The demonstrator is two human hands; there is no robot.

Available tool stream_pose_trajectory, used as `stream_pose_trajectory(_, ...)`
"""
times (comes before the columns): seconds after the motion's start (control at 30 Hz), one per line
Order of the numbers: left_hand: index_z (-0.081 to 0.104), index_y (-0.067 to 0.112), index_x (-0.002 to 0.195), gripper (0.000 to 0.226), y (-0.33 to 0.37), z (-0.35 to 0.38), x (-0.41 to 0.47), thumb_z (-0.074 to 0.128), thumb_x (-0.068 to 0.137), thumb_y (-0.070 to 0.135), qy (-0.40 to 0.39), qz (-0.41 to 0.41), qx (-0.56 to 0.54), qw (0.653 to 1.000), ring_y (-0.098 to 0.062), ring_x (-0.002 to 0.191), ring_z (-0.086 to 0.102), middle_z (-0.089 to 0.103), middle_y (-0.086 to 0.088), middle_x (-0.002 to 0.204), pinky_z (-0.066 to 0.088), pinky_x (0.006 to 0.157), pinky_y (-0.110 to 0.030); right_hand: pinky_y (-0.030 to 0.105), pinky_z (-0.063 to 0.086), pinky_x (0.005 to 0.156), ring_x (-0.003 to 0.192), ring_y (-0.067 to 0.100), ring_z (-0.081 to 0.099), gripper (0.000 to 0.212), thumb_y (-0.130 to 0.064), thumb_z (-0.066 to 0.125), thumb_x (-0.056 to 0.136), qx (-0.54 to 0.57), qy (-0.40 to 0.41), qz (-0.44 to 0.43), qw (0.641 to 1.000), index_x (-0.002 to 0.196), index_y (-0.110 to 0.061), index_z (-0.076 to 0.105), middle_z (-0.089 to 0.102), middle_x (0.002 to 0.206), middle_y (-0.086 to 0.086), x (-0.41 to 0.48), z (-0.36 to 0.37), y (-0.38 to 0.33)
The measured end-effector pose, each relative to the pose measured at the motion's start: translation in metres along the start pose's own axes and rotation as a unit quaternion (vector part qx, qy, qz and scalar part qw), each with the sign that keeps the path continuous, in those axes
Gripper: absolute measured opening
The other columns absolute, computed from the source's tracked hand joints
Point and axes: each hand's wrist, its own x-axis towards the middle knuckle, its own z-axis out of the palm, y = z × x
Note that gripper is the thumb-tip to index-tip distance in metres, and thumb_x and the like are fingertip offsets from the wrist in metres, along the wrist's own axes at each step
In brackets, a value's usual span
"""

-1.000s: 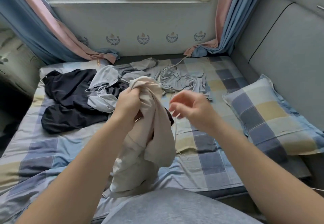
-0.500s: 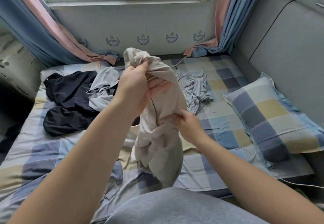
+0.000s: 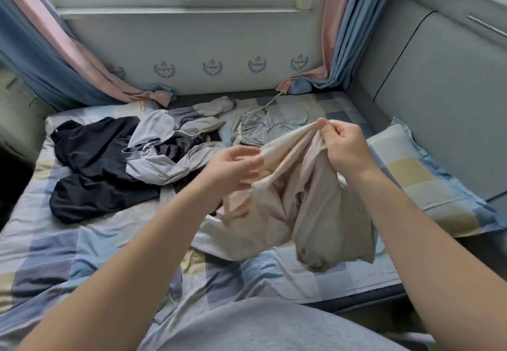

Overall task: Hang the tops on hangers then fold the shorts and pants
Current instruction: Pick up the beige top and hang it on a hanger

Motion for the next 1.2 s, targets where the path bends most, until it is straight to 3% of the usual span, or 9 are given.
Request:
stream_pose_trajectory(0.1,0.067,0.022,0.119,0.031,-0.014,0.019,-0.001,0.074,0.089,0.031,-0.069,0.005,0.08,0.994,-0.015,0.101,0.072,0.075,0.001,0.109,0.058,0.083,-0.031,0.025,0.025,0.047,0.05,0.011,0.028,0.051,-0.037,0.054,0.103,0.062,-0.008,0.024,0.998,0.059,-0.017,0.037,0.03,0.053,-0.006,-0.004,0.009,-0.019)
stream_pose_trajectory(0.23,0.067,0.024,0.107,0.04,-0.023,0.043,-0.002,0.081,0.075,0.043,-0.098,0.073,0.11,0.986,-0.006,0.088,0.07,0.075,0.007,0.099,0.054,0.074,-0.024,0.026,0.033,0.048,0.05,0.016,0.04,0.046,-0.032,0.056,0.102,0.153,-0.067,0.037,0.985,0.063,-0.01,0.055,0.045,0.053,0.0,-0.014,0.023,-0.042)
stream_pose_trajectory(0.33,0.069,0.01,0.097,0.049,-0.025,0.045,-0.001,0.07,0.071,0.051,-0.036,0.139,0.15,0.978,-0.025,0.077,0.064,0.071,-0.005,0.084,0.051,0.074,-0.043,0.029,0.042,0.056,0.058,0.015,0.047,0.04,-0.028,0.061,0.1,0.207,-0.102,0.03,0.973,0.063,-0.011,0.059,0.053,0.059,0.002,-0.018,0.03,-0.054)
stream_pose_trajectory(0.5,0.056,0.007,0.075,0.028,-0.027,0.015,0.003,0.057,0.087,0.032,0.06,0.169,0.143,0.973,-0.018,0.067,0.049,0.05,0.0,0.066,0.051,0.067,-0.053,0.026,0.048,0.059,0.065,0.012,0.056,0.014,-0.016,0.068,0.095,0.231,-0.092,0.046,0.968,0.081,-0.012,0.065,0.063,0.071,0.002,-0.019,0.031,-0.047)
stream_pose_trajectory(0.77,0.052,0.016,0.074,0.032,-0.001,-0.049,-0.003,0.05,0.105,0.022,0.248,0.127,-0.005,0.96,-0.033,0.072,0.065,0.057,-0.016,0.08,0.056,0.048,-0.032,0.029,0.056,0.067,0.079,0.019,0.07,0.011,-0.01,0.066,0.095,0.174,-0.157,0.128,0.964,0.103,-0.014,0.06,0.072,0.097,0.009,-0.039,0.038,-0.012)
stream_pose_trajectory(0.93,0.054,0.014,0.076,0.029,0.011,-0.028,-0.015,0.052,0.104,0.023,0.191,0.113,-0.076,0.972,-0.025,0.06,0.07,0.061,-0.013,0.074,0.057,0.051,-0.034,0.015,0.053,0.064,0.094,0.012,0.067,0.024,-0.026,0.071,0.092,0.122,-0.294,0.157,0.935,0.111,-0.019,0.057,0.069,0.107,0.004,-0.078,0.081,0.005)
stream_pose_trajectory(1.07,0.053,0.014,0.077,0.027,0.022,-0.005,-0.024,0.054,0.103,0.021,0.11,0.107,-0.141,0.978,-0.022,0.056,0.068,0.06,-0.009,0.069,0.056,0.048,-0.031,0.02,0.05,0.084,0.111,0.008,0.06,0.055,-0.034,0.077,0.084,0.104,-0.264,0.143,0.948,0.131,-0.02,0.051,0.064,0.122,-0.006,-0.101,0.122,0.025)
stream_pose_trajectory(1.13,0.055,0.014,0.078,0.026,0.027,-0.003,-0.027,0.054,0.103,0.02,0.084,0.114,-0.168,0.976,-0.023,0.059,0.069,0.063,-0.007,0.067,0.058,0.051,-0.033,0.021,0.048,0.08,0.108,0.014,0.061,0.037,-0.03,0.068,0.09,0.055,-0.229,0.125,0.964,0.125,-0.019,0.06,0.067,0.114,-0.008,-0.1,0.125,0.039)
stream_pose_trajectory(1.2,0.056,0.014,0.077,0.027,0.031,-0.009,-0.026,0.052,0.104,0.019,0.1,0.124,-0.19,0.969,-0.024,0.062,0.07,0.064,-0.009,0.07,0.06,0.054,-0.035,0.018,0.042,0.063,0.09,0.017,0.061,0.006,-0.025,0.06,0.095,-0.02,-0.217,0.128,0.968,0.093,-0.022,0.065,0.066,0.089,-0.009,-0.094,0.115,0.053)
